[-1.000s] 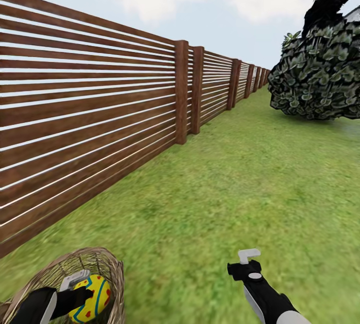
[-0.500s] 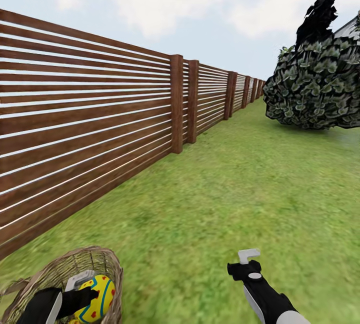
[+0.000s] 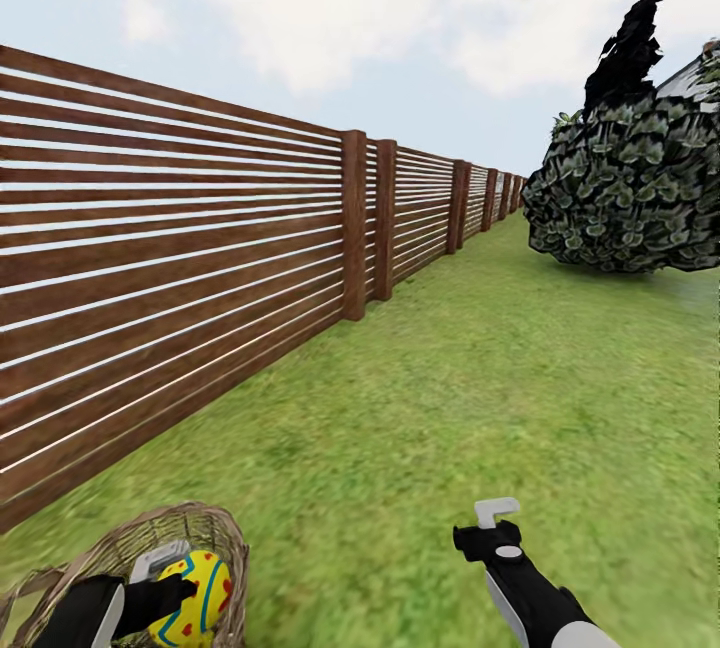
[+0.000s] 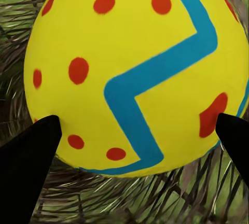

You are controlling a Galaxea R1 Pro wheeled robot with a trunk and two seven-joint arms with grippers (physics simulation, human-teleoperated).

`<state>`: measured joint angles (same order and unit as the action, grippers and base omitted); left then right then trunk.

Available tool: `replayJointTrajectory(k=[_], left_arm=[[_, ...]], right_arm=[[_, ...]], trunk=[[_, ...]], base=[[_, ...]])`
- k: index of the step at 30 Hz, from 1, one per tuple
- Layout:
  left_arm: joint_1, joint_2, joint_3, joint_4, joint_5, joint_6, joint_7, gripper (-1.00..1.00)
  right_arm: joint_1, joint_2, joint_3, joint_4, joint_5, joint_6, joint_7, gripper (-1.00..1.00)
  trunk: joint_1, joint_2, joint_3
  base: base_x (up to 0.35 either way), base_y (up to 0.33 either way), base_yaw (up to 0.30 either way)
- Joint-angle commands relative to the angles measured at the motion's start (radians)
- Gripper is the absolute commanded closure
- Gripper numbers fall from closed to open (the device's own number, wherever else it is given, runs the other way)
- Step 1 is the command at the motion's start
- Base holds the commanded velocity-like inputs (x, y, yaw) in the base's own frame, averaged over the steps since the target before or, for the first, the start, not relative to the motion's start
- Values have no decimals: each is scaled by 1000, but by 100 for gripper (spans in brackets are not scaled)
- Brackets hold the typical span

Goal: Take the three Easter eggs out of the wicker basket on the lawn in the garden, then place them on the lawn next to a single tree (choose any tree) so that all three eggs are next to the same tree and none are left in the basket.

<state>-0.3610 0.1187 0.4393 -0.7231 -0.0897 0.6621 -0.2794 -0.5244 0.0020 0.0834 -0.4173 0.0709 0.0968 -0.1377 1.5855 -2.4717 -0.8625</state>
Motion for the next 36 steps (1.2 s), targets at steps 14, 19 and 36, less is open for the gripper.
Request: replayJointTrajectory(k=[14,19,36], left_arm=[[-1,-1,4,-1,-9,4,-9,100],[-1,-1,6,-4,-9,4,-9,100],[-1,-1,9,-7,-10,4,-9,100]], right_arm=[[0,-1,37,29,7,8,-6,-100],[0,-5,33,28,-2,12,-7,-100],[0,-4,36,27,-4,65,-5,-100]], trunk=[[-55,98,43],[-74,133,59],[-139,252,112]], base=[[-55,13,0],[0,0,0],[-156,0,0]])
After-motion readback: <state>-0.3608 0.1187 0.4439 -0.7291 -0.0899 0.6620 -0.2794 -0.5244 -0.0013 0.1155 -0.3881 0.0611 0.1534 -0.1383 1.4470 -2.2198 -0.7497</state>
